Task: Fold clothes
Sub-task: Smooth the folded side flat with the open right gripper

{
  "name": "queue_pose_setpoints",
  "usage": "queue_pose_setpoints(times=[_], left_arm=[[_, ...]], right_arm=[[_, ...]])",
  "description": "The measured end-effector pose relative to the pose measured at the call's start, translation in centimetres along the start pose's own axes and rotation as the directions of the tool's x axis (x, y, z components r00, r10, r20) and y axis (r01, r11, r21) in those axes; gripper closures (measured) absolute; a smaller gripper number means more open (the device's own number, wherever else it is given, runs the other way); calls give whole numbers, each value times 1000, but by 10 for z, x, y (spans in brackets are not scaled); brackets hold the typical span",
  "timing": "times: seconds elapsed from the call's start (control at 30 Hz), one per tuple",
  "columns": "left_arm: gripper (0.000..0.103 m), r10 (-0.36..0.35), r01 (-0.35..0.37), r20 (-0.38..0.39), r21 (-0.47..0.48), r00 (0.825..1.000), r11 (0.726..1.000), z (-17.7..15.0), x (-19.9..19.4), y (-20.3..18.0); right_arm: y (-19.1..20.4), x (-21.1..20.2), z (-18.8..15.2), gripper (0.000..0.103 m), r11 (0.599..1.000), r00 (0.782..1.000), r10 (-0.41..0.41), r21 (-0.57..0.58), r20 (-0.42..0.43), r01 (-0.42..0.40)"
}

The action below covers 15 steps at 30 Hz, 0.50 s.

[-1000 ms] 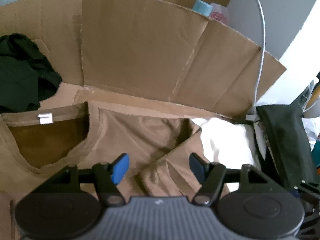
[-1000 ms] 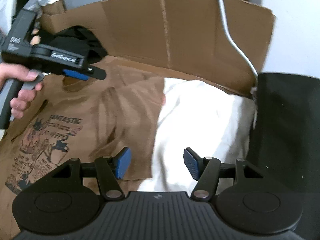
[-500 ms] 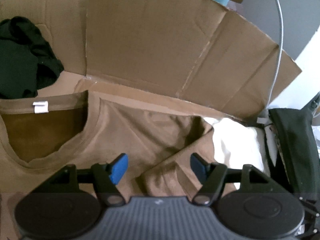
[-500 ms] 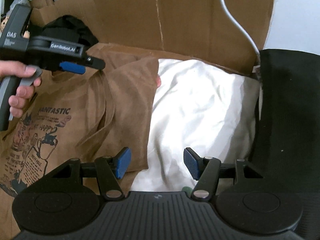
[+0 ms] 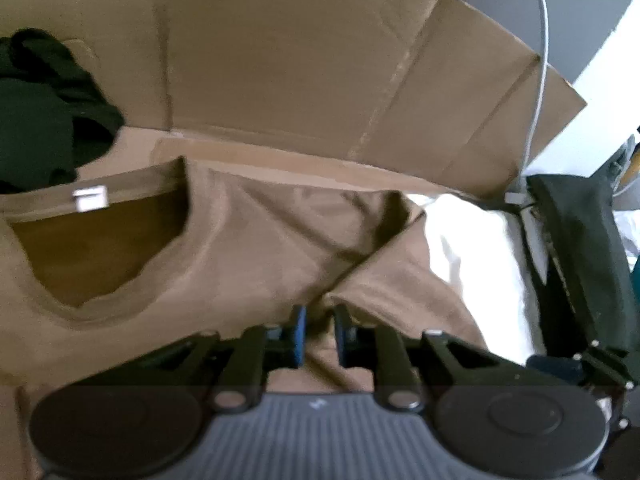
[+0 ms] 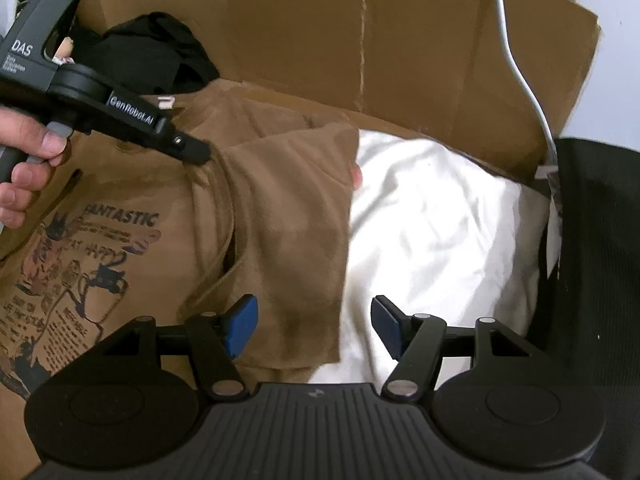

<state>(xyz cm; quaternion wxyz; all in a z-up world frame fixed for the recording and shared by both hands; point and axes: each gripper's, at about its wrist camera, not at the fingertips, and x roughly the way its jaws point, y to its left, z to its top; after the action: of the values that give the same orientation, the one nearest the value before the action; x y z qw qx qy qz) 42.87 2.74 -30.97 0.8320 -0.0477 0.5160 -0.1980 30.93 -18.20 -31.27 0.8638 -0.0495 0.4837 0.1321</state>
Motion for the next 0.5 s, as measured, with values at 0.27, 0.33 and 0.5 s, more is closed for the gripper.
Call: queue_pose_setpoints(times=[0.27,0.33,0.5], left_arm=[[79,15,-15,2,-21,1000,1000,-2,-14,10],[57,15,-15,24,-31,1000,999,-1,-17,9],[38,-2,6,79,-51,997,999,8,-13,0]], right_arm=[[20,4,6,35,999,999,40,-27,-3,-40],[24,7,5,35,999,999,49,-20,-16,-49],[30,6,-1,34,997,996,80,-22,-24,-81]])
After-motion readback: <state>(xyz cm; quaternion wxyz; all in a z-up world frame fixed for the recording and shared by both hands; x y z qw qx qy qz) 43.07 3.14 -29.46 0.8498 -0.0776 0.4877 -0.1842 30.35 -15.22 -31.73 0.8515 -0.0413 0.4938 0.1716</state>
